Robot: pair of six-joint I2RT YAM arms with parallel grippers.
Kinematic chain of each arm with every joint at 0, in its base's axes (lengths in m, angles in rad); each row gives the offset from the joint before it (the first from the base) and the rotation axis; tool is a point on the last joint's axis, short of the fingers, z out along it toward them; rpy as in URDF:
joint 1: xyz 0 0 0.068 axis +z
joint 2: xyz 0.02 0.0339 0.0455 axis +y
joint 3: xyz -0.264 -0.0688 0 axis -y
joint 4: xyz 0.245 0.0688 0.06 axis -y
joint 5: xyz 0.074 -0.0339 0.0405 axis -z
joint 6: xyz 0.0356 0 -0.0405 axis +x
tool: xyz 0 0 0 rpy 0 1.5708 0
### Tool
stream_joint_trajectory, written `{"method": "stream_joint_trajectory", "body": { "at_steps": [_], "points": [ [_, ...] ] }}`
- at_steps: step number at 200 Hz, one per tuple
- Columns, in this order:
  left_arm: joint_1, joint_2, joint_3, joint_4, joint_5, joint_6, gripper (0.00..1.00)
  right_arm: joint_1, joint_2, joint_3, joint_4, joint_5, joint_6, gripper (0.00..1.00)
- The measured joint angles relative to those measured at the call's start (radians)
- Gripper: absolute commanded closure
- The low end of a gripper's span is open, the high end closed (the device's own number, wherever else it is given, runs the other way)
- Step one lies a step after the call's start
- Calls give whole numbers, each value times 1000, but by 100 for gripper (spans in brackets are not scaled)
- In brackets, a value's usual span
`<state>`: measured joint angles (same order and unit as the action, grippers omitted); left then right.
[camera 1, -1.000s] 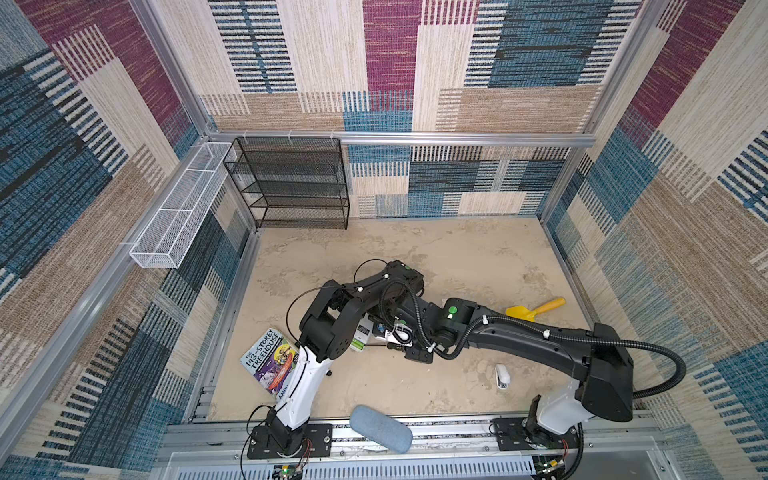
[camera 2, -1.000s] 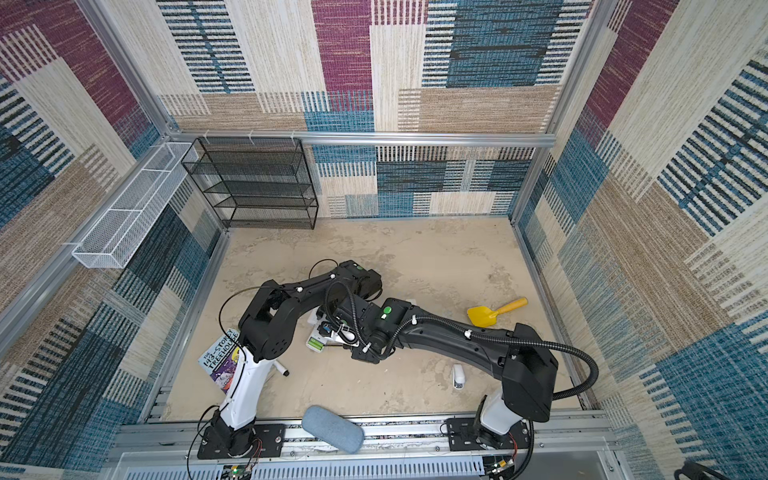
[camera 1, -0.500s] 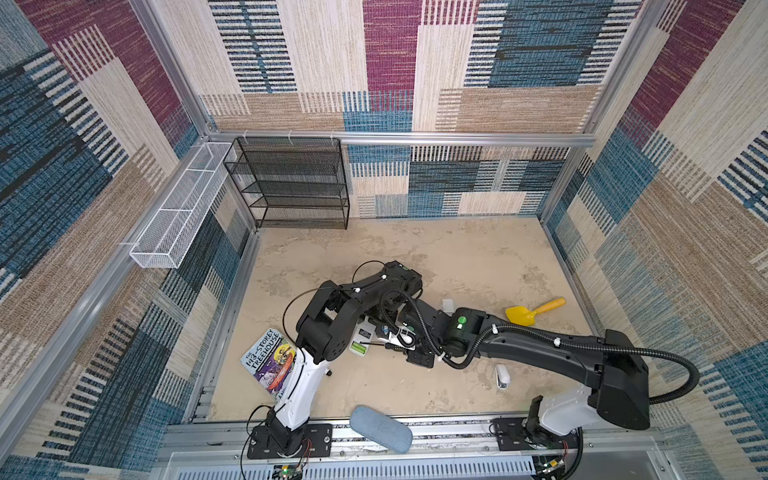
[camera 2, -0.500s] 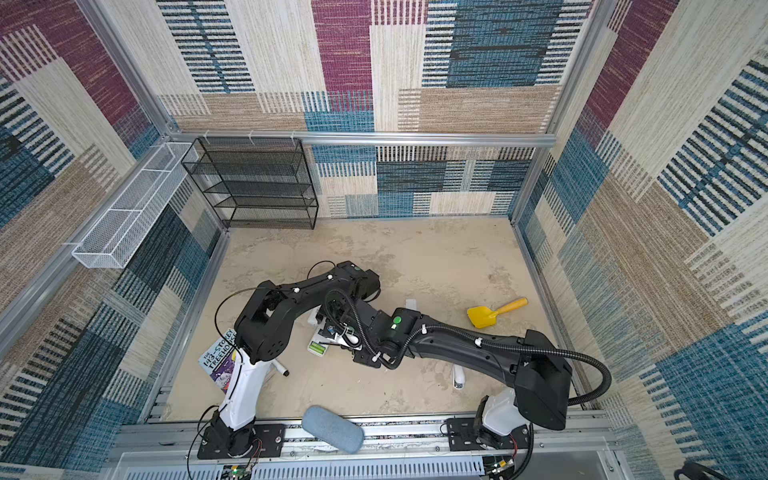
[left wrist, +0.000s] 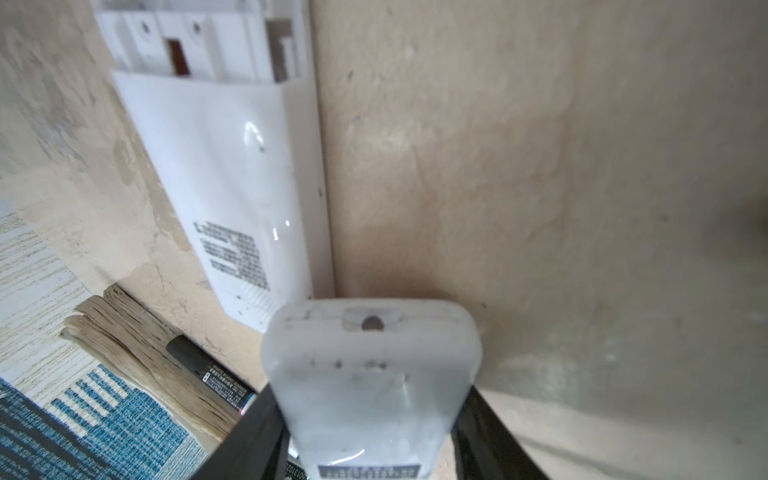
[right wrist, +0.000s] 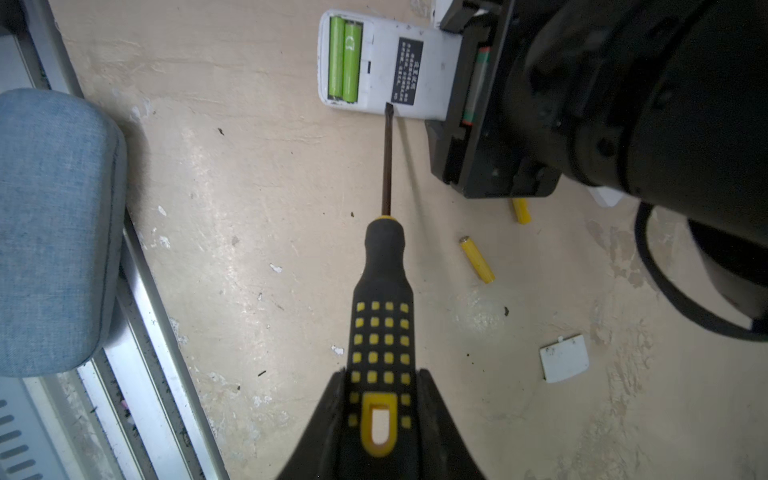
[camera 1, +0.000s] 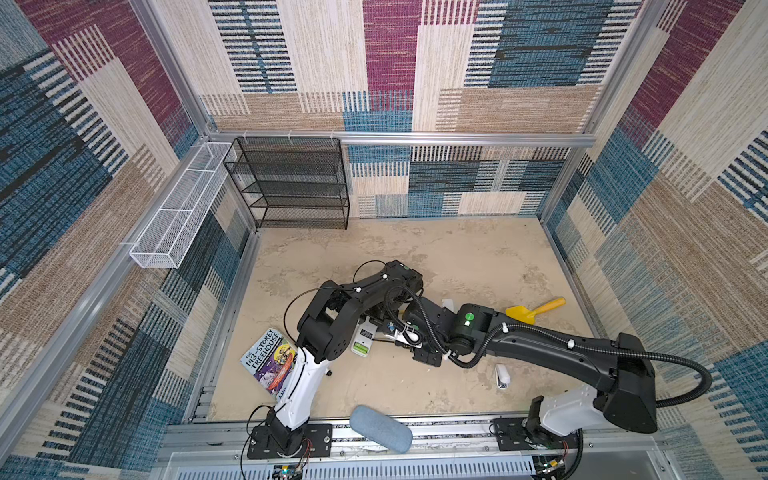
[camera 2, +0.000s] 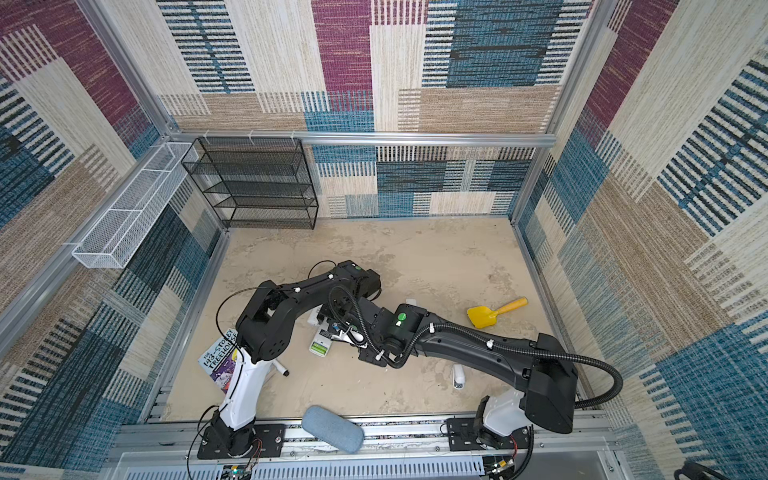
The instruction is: Unload the batteries from the remote control
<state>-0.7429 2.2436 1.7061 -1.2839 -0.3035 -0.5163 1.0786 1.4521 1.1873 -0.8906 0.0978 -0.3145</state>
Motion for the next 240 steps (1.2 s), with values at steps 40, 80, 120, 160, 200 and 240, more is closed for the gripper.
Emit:
{"method": "stream_joint_trajectory", "body": {
  "at_steps": [40,80,120,160,200,240],
  "points": [
    [0,8,8,-10,0,-3,68,11,15,17,-36,-1,3,100],
    [-2,14,10,-13,-4,-4,68,24,42,69,-43,-13,-1,100],
    [-3,14,10,-13,-4,-4,68,26,76,97,-51,-19,-10,100],
    [-3,16,10,-14,-7,-4,68,26,92,108,-64,-19,-18,100],
    [-6,18,10,-14,-11,-4,68,27,97,124,-95,-19,-20,100],
    [-7,19,11,-15,-13,-4,68,28,109,135,-101,-20,-28,100]
  ]
}}
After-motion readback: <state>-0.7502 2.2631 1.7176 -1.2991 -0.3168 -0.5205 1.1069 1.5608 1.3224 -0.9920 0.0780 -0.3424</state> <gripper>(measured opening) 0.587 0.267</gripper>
